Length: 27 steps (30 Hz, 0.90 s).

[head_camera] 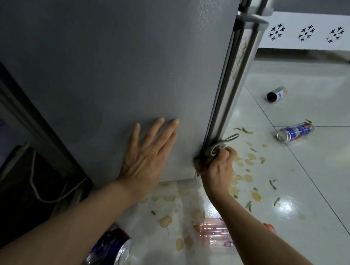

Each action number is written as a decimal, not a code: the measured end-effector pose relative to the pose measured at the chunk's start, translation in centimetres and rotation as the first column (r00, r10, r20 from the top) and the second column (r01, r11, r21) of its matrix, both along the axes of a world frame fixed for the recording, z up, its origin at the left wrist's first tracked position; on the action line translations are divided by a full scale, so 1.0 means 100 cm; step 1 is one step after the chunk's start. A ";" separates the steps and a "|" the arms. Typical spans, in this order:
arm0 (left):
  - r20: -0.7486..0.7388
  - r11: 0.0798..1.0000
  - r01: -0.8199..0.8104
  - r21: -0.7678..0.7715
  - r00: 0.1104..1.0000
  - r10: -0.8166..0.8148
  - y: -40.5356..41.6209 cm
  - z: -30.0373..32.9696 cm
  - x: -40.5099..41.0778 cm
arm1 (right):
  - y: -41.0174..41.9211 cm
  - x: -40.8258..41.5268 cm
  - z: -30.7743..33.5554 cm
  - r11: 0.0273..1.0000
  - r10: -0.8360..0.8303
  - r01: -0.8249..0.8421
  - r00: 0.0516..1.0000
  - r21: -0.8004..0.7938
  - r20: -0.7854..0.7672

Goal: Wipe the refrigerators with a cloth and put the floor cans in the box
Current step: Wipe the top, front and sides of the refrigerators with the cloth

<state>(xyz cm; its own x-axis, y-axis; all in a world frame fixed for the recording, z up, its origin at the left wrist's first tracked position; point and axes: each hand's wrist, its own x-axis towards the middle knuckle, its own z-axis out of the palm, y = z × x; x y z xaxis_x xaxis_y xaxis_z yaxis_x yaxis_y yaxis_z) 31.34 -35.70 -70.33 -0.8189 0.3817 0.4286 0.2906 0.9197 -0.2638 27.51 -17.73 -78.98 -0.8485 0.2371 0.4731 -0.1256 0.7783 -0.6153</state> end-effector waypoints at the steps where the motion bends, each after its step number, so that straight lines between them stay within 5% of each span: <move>1: 0.001 1.000 0.005 -0.007 1.000 -0.005 -0.001 0.001 0.000 | 0.001 0.001 0.005 1.000 0.000 0.000 1.000 -0.013 0.018; 8: 0.032 1.000 -0.013 -0.021 0.999 0.014 -0.007 0.004 0.002 | -0.005 -0.023 0.089 0.999 -0.019 0.031 0.906 0.022 -0.424; 11: 0.026 1.000 -0.004 -0.003 1.000 0.005 -0.012 -0.007 0.003 | -0.011 -0.028 0.066 1.000 0.004 -0.004 0.917 0.000 -0.399; 16: 0.085 1.000 -0.011 0.001 0.996 0.011 -0.021 -0.022 0.005 | -0.007 -0.011 0.000 0.848 0.229 -0.068 0.942 0.526 -0.246; 20: 0.080 0.999 -0.041 0.029 0.996 0.038 -0.027 -0.024 0.011 | -0.012 -0.004 0.014 0.877 0.261 -0.160 0.950 0.453 -0.171; 24: 0.036 0.989 -0.082 0.126 0.996 0.078 -0.039 -0.016 0.010 | -0.040 -0.019 0.061 0.945 0.290 -0.198 0.876 0.260 -0.386; 27: 0.005 0.986 -0.088 0.145 0.996 0.088 -0.054 -0.015 0.012 | -0.059 -0.020 0.053 0.919 0.283 -0.123 0.868 0.375 -0.408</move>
<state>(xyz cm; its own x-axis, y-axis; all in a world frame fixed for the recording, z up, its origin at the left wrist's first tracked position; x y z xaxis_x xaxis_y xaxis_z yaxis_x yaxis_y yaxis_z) 32.57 -41.14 -71.86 -0.8457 0.2421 0.4757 0.2066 0.9702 -0.1264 25.55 -23.64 -73.69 -0.5384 -0.1525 0.8288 -0.5007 0.8489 -0.1692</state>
